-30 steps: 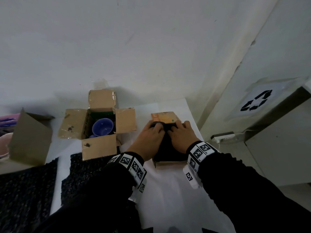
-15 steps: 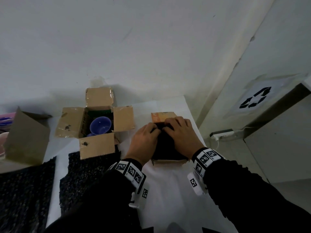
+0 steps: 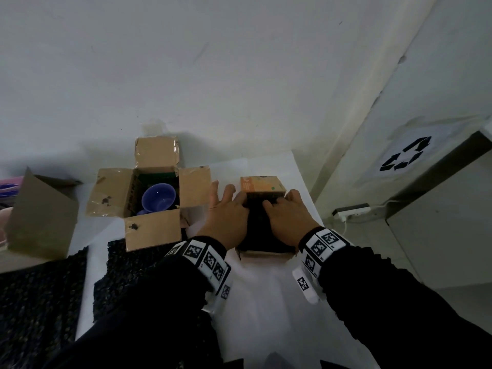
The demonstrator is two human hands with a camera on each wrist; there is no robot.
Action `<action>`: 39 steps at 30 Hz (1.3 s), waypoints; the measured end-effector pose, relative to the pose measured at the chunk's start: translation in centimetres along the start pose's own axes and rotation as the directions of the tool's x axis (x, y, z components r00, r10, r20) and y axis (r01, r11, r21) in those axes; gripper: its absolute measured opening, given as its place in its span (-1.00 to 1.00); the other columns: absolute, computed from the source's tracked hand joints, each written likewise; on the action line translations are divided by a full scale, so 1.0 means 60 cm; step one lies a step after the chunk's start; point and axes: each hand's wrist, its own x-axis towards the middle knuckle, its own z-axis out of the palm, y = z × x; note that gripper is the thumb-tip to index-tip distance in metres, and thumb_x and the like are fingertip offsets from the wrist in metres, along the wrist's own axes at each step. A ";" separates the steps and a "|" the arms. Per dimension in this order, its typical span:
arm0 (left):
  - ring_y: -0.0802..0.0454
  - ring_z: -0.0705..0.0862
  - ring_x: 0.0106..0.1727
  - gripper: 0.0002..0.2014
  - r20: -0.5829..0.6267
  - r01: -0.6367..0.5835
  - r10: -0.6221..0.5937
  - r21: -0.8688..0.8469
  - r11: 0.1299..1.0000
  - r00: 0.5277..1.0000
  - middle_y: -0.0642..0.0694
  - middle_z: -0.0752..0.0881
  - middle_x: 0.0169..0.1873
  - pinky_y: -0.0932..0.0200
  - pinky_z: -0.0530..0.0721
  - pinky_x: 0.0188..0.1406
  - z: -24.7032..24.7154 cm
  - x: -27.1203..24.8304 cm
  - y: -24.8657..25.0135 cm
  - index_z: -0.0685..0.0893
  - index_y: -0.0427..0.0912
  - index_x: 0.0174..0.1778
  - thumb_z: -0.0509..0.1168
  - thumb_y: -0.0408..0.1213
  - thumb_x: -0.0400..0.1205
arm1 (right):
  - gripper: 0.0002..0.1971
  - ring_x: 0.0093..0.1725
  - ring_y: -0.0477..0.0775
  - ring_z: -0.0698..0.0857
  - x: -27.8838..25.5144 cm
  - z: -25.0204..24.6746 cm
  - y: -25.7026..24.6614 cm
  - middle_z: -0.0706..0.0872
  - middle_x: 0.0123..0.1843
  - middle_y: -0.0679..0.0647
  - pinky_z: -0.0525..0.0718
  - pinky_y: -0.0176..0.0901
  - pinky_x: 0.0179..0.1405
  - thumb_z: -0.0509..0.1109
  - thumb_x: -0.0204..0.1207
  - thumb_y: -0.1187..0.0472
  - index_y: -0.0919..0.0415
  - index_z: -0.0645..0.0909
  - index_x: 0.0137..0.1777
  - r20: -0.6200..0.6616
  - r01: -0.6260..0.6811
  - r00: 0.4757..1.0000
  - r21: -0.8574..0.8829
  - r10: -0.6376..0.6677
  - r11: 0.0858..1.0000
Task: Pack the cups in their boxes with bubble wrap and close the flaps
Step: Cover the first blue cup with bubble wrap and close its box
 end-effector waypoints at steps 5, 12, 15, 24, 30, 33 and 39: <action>-0.17 0.50 0.29 -0.77 -0.111 0.062 -0.071 -0.083 0.995 0.991 -0.01 0.67 0.16 -0.22 0.18 0.44 -0.018 0.011 0.007 0.54 0.01 0.16 0.13 -0.21 0.61 | -0.69 -0.18 0.22 0.69 0.004 0.003 0.019 0.76 -0.07 0.11 0.40 0.08 0.13 0.24 0.42 0.31 0.20 0.52 0.18 -0.114 0.040 0.993 0.169 -0.021 0.985; -0.13 0.40 0.36 -0.75 -0.064 0.013 -0.014 -0.009 1.000 0.998 0.08 0.68 0.00 -0.35 0.01 0.48 -0.015 0.010 0.001 0.70 0.00 -0.07 0.09 -0.13 0.60 | -0.59 0.06 0.12 0.57 -0.024 0.023 0.027 0.77 -0.20 -0.09 0.39 0.09 0.15 0.04 0.49 -0.10 0.06 0.70 -0.17 -0.137 0.144 0.983 0.163 -0.122 0.976; -0.12 0.40 0.36 -0.50 -0.032 -0.025 0.023 -0.059 0.998 0.999 0.10 0.71 -0.03 -0.42 -0.10 0.51 -0.015 0.008 -0.010 0.75 -0.03 -0.08 -0.08 0.08 0.53 | -0.57 0.13 0.09 0.55 -0.016 0.021 0.027 0.78 -0.17 -0.15 0.35 0.10 0.19 0.07 0.46 -0.19 0.01 0.72 -0.16 -0.065 0.172 0.984 0.111 -0.165 0.979; -0.19 0.30 0.38 -0.43 0.237 -0.090 0.119 -0.130 0.987 0.964 0.00 0.62 0.05 -0.58 -0.36 0.40 -0.041 0.007 -0.036 0.53 0.01 0.05 0.30 0.33 0.29 | -0.31 0.20 0.02 0.49 -0.028 -0.019 0.059 0.49 0.17 -0.07 0.07 0.24 0.47 0.43 0.12 -0.32 -0.03 0.34 0.19 0.027 0.109 0.993 0.180 -0.116 0.977; -0.26 0.27 0.46 -0.71 0.162 0.016 -0.015 -0.008 1.000 0.987 0.03 0.65 -0.02 -0.59 -0.34 0.42 -0.045 0.016 -0.003 0.59 0.04 -0.04 0.38 0.08 0.42 | -0.30 0.40 0.10 0.41 -0.017 -0.037 0.038 0.60 0.23 -0.02 0.10 0.34 0.47 0.50 0.27 -0.04 0.00 0.30 0.39 0.202 0.050 0.979 -0.045 -0.040 0.998; -0.25 0.26 0.48 -0.82 0.118 0.059 -0.063 0.042 0.997 0.991 0.04 0.68 -0.04 -0.57 -0.36 0.44 -0.041 0.016 0.006 0.63 0.04 -0.06 0.31 -0.04 0.47 | -0.33 0.47 0.21 0.34 -0.018 -0.026 0.010 0.55 0.34 0.07 0.18 0.30 0.45 0.42 0.37 0.09 0.08 0.27 0.48 0.157 -0.009 0.987 -0.110 0.026 0.994; -0.26 0.29 0.46 -0.72 0.031 0.051 -0.052 0.007 0.999 0.998 0.00 0.63 0.12 -0.49 -0.15 0.50 -0.031 -0.004 0.000 0.56 0.01 0.04 0.34 -0.07 0.44 | -0.34 0.43 0.28 0.33 -0.025 -0.019 0.005 0.41 0.38 0.18 0.34 0.19 0.28 0.45 0.32 0.14 0.11 0.30 0.43 0.116 -0.006 0.993 -0.051 0.012 0.999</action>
